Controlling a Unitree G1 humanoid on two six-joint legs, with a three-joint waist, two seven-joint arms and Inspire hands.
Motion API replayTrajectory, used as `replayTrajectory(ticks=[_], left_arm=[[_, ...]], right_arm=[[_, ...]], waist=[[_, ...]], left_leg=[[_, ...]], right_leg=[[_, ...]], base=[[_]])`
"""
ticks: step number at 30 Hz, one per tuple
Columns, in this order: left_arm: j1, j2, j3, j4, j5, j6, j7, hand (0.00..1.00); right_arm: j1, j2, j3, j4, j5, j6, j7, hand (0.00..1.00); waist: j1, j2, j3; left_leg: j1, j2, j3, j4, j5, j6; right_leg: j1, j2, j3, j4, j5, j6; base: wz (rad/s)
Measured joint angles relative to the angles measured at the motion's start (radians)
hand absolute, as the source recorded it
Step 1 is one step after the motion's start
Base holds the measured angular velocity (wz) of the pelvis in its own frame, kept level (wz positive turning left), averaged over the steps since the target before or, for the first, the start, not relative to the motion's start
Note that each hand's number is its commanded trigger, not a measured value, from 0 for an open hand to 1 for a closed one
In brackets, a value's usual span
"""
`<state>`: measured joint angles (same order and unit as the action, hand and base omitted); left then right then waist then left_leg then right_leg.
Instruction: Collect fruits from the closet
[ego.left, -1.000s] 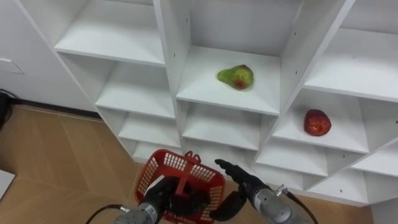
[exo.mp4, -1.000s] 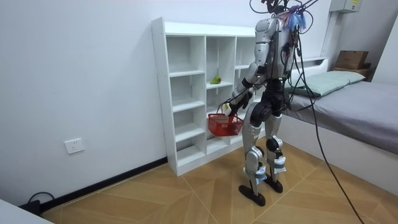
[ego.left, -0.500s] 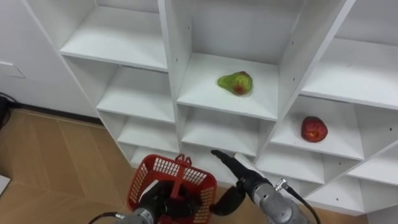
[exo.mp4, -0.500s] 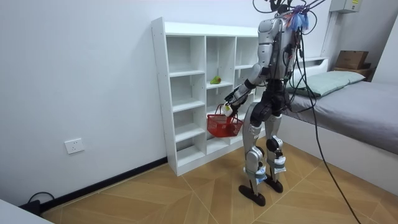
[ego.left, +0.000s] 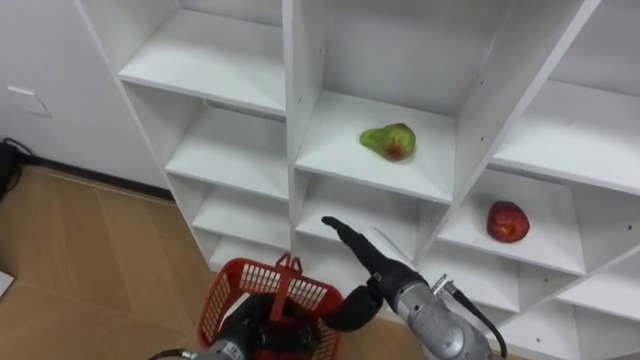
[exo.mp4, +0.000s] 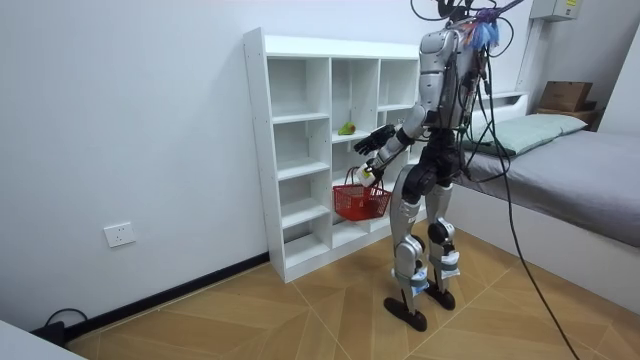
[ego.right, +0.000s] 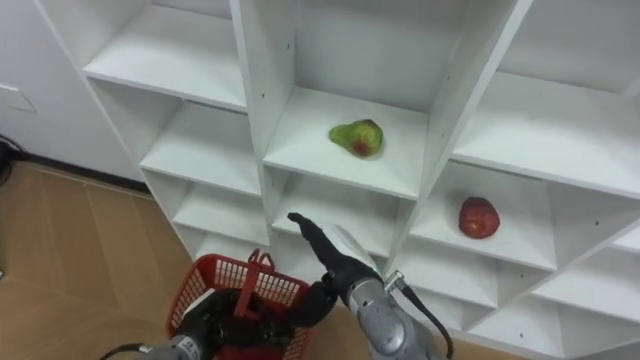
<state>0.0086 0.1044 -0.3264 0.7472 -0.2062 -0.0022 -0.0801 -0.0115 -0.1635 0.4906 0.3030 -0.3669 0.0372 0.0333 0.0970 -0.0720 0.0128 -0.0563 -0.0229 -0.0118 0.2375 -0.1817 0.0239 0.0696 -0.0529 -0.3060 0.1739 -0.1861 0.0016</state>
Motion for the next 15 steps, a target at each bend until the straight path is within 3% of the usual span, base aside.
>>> replayTrajectory(ticks=[2, 9, 15], left_arm=[[0.000, 0.002, 0.000, 0.000, 0.000, 0.000, 0.004, 1.00], [0.006, 0.011, 0.001, 0.030, 0.002, 0.000, 0.004, 1.00], [0.013, 0.019, 0.019, 0.039, -0.001, 0.000, 0.006, 1.00]], right_arm=[[0.000, -0.002, 0.000, -0.015, -0.001, 0.000, -0.019, 0.00], [-0.001, -0.013, -0.002, -0.065, -0.001, -0.002, -0.053, 0.00], [-0.019, -0.066, -0.008, -0.141, 0.008, -0.015, -0.109, 0.00]], waist=[[0.000, -0.010, 0.0050], [0.003, -0.013, 0.0053], [0.009, -0.028, 0.0093]], left_leg=[[0.000, 0.001, 0.000, 0.000, 0.000, 0.000], [0.016, 0.000, 0.000, -0.002, 0.000, 0.000], [0.015, -0.001, -0.008, -0.002, 0.000, 0.000]], right_leg=[[0.000, 0.001, 0.001, -0.002, 0.000, 0.000], [0.008, 0.000, 0.002, -0.003, 0.000, 0.000], [0.015, 0.001, 0.001, -0.004, 0.000, 0.001]], base=[[0.00], [0.00], [0.05]])
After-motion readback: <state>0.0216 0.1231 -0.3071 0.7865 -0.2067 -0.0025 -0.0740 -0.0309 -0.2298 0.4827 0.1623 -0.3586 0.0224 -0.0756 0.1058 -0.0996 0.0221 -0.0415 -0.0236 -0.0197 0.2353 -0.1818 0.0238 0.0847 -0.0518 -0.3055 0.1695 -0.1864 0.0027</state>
